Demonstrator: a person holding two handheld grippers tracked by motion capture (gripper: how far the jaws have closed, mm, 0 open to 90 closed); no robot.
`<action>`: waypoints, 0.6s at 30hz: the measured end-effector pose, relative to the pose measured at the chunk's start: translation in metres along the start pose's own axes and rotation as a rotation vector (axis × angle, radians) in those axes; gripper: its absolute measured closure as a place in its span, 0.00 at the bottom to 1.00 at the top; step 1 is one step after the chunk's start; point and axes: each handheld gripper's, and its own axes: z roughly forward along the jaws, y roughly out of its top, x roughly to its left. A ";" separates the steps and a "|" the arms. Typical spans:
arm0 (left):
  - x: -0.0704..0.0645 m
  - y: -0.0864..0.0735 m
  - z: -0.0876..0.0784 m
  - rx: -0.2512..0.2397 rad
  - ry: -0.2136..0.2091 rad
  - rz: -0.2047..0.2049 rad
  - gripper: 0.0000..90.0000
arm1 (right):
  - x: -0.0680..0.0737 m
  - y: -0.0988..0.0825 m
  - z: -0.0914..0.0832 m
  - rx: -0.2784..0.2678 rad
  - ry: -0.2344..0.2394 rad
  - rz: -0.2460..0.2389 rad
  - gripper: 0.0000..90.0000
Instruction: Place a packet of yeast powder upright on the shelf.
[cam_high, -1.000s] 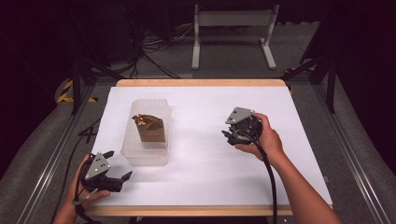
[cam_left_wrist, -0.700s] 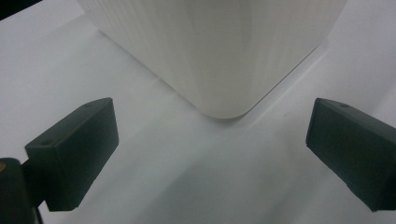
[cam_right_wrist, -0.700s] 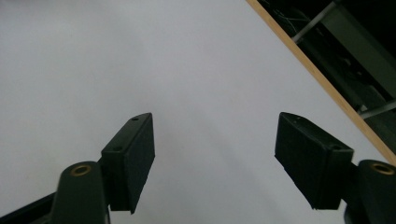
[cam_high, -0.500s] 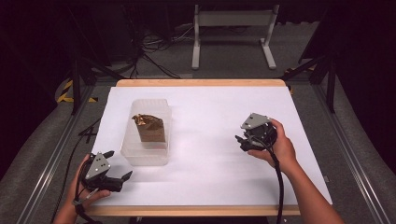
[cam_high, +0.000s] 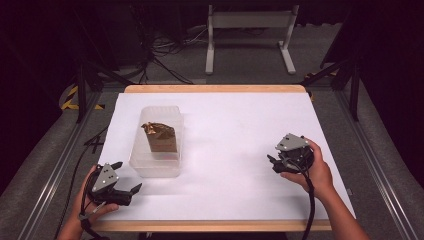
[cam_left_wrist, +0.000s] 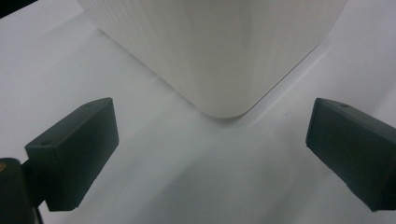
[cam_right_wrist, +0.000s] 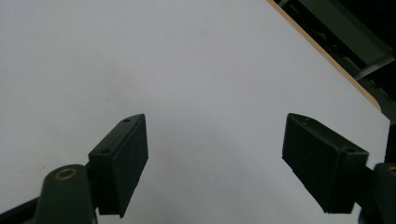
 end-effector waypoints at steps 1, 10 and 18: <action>0.000 0.000 0.000 0.000 0.000 0.001 0.04 | 0.000 -0.003 -0.001 0.004 0.009 0.002 0.25; 0.000 0.000 0.001 0.006 -0.002 0.004 0.04 | -0.005 -0.030 -0.018 -0.027 0.024 0.052 0.22; 0.000 0.001 0.002 0.005 -0.006 -0.002 0.04 | -0.009 -0.053 -0.038 -0.052 0.006 0.085 0.20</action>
